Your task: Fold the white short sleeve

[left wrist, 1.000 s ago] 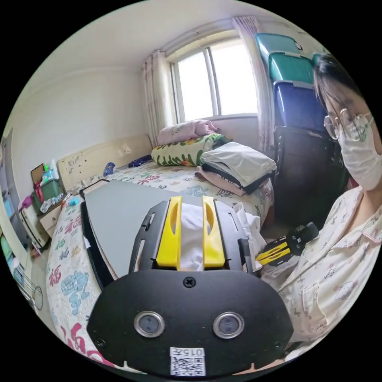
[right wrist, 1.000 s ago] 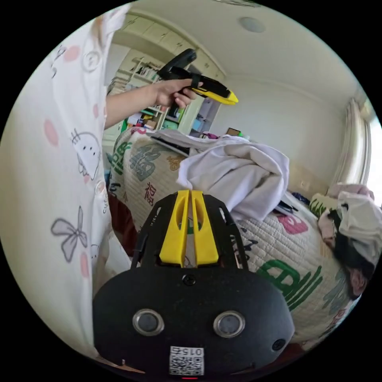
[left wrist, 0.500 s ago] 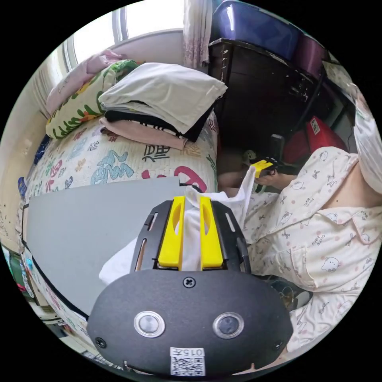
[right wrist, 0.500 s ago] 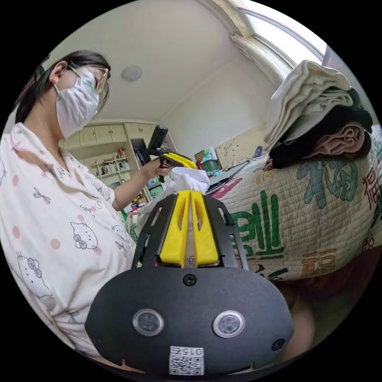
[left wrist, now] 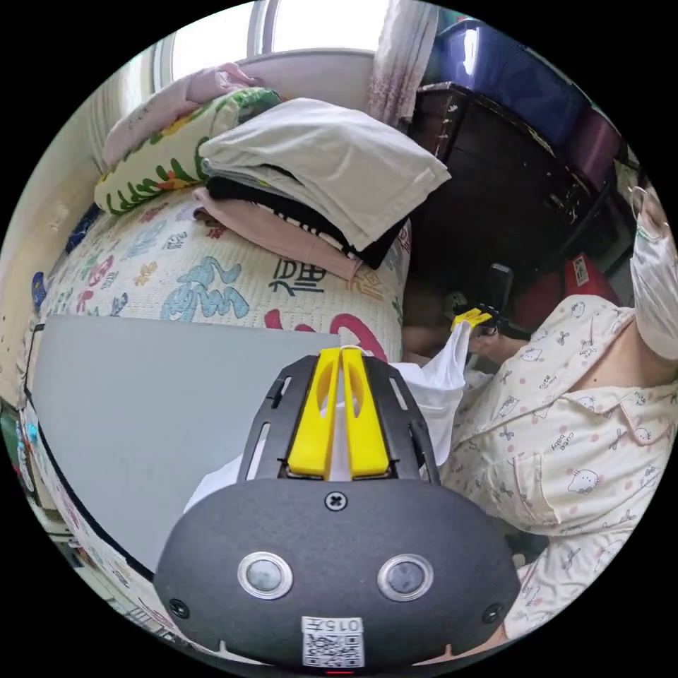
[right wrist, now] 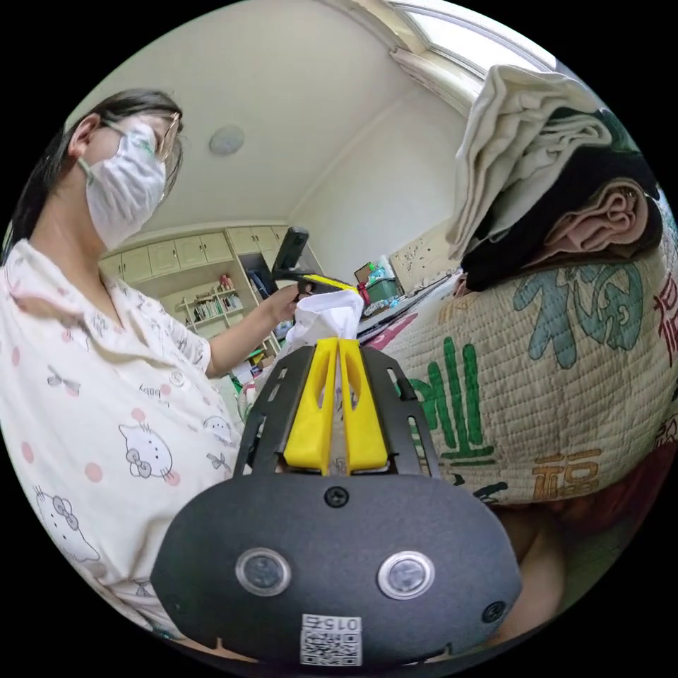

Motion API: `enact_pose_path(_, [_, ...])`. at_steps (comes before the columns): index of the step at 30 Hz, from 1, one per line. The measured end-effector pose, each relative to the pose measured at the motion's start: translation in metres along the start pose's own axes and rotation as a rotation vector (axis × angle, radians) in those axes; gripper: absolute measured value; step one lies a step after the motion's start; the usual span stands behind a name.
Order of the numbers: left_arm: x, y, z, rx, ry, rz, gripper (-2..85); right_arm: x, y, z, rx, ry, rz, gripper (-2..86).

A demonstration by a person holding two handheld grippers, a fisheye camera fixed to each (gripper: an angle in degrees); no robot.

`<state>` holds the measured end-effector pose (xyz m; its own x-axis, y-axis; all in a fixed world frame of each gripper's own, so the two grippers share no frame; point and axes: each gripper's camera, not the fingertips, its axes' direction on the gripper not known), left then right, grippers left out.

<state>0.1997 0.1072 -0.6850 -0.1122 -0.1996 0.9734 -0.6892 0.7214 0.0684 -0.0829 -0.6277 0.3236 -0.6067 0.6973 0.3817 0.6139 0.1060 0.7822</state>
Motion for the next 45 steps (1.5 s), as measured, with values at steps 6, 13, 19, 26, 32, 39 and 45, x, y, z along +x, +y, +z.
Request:
enact_pose_path(6, [0.057,0.111,-0.12,0.408,-0.348,-0.145,-0.8,-0.002,-0.076,-0.004,0.163,0.051,-0.045,-1.0])
enact_pose_path(13, [0.154,0.31,-0.265,1.091,-0.676,-0.271,-0.9,-0.068,-0.17,0.015,0.469,-0.059,-0.024,-0.8])
enact_pose_path(19, [0.235,0.41,-0.307,1.595,-0.739,-0.232,-0.9,-0.181,-0.201,0.033,0.714,-0.156,-0.103,-0.5])
enact_pose_path(26, [0.268,0.484,-0.38,1.743,-0.784,-0.176,-0.9,-0.282,-0.226,0.046,0.675,-0.091,-0.291,-0.4])
enact_pose_path(32, [0.302,0.537,-0.388,1.856,-1.01,-0.123,-0.9,-0.384,-0.201,0.072,0.764,0.149,-0.618,-0.5])
enact_pose_path(39, [0.351,0.551,-0.363,1.863,-1.476,0.088,-0.9,-0.471,-0.161,0.106,0.942,0.35,-0.913,-0.6])
enact_pose_path(45, [0.327,0.541,-0.33,1.726,-1.68,0.263,-0.9,-0.501,-0.151,0.125,0.98,0.369,-0.986,-0.6])
